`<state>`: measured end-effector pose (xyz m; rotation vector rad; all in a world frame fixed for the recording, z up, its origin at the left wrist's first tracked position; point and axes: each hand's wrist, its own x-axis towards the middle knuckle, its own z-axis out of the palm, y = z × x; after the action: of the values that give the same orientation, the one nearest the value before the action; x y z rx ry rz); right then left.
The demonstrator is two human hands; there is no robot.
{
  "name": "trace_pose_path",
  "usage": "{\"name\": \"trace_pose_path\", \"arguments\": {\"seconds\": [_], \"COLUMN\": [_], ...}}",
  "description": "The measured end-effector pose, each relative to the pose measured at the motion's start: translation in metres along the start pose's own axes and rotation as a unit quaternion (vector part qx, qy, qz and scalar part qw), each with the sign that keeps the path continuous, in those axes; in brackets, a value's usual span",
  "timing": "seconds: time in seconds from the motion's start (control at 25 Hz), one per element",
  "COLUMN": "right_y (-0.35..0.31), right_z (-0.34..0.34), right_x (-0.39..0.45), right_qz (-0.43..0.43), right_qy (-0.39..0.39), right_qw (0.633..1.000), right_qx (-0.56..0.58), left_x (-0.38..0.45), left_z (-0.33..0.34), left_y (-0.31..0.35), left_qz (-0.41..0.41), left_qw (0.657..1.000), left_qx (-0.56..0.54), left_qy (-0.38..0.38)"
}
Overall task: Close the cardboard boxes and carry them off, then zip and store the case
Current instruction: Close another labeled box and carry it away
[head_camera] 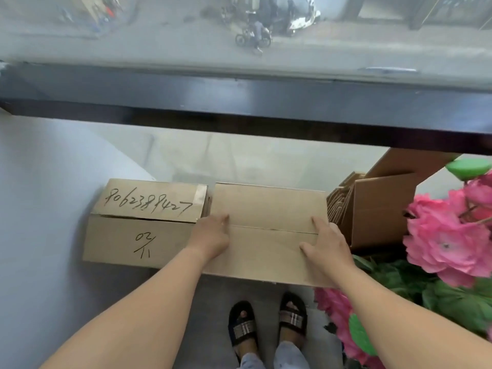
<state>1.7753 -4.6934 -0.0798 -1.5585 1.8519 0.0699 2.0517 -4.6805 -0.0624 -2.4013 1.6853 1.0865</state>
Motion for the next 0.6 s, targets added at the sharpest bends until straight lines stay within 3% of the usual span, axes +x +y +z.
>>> {"name": "trace_pose_path", "arguments": {"seconds": [0.32, 0.6], "right_y": [0.005, 0.010], "right_z": [0.032, 0.012], "right_x": [0.020, 0.012], "right_qz": [-0.022, -0.007], "right_qy": [0.013, -0.027], "right_qw": [1.000, 1.000], "right_qx": [0.009, 0.013], "left_x": [0.016, 0.004], "left_z": [0.028, 0.003], "left_y": [-0.024, -0.002], "left_qz": [-0.034, -0.049], "left_qw": [0.998, 0.998], "left_qx": [-0.010, 0.009], "left_qy": [-0.042, 0.045]}}
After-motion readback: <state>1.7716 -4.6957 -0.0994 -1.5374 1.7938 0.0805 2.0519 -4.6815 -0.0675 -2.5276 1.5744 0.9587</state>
